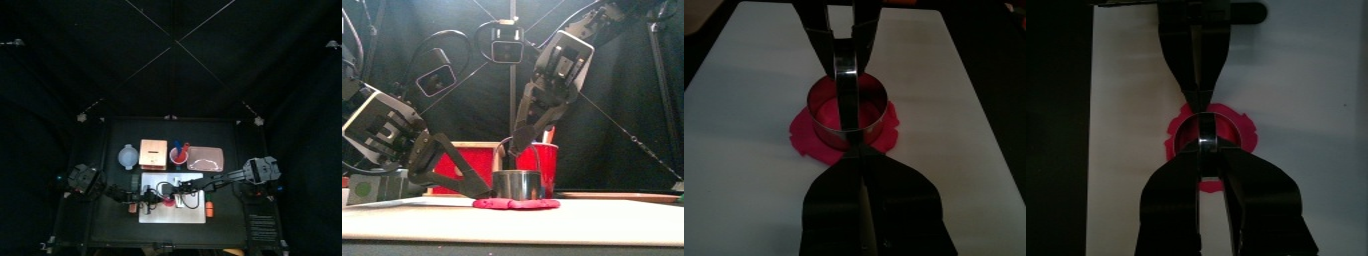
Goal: Get the cutter from the drawer then cut the dough then place the extra dough in the bowl
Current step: Cut the dough
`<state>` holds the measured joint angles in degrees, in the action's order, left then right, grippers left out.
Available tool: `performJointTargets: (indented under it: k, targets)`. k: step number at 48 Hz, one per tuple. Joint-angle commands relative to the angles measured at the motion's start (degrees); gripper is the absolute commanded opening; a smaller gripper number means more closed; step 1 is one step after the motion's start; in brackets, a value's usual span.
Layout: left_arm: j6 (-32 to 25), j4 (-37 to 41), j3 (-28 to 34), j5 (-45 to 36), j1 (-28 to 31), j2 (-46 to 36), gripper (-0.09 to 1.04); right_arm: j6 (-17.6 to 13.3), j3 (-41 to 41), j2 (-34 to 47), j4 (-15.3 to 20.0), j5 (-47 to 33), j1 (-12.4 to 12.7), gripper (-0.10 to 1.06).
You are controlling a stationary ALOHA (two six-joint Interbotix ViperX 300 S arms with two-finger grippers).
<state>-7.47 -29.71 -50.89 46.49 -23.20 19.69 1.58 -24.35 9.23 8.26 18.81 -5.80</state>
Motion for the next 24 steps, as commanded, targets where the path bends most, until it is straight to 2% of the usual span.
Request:
performJointTargets:
  k: [1, 24]
  targets:
    - [0.09, 0.0, 0.44, -0.62, -0.09, -0.53, 0.39, 0.09, 1.67, -2.64, 0.0, -0.18, 0.7, 0.38]
    - [0.18, 0.0, 0.35, -1.32, 0.0, -0.44, 0.38, 0.18, 1.67, -5.89, 0.0, 0.35, 1.58, 0.38]
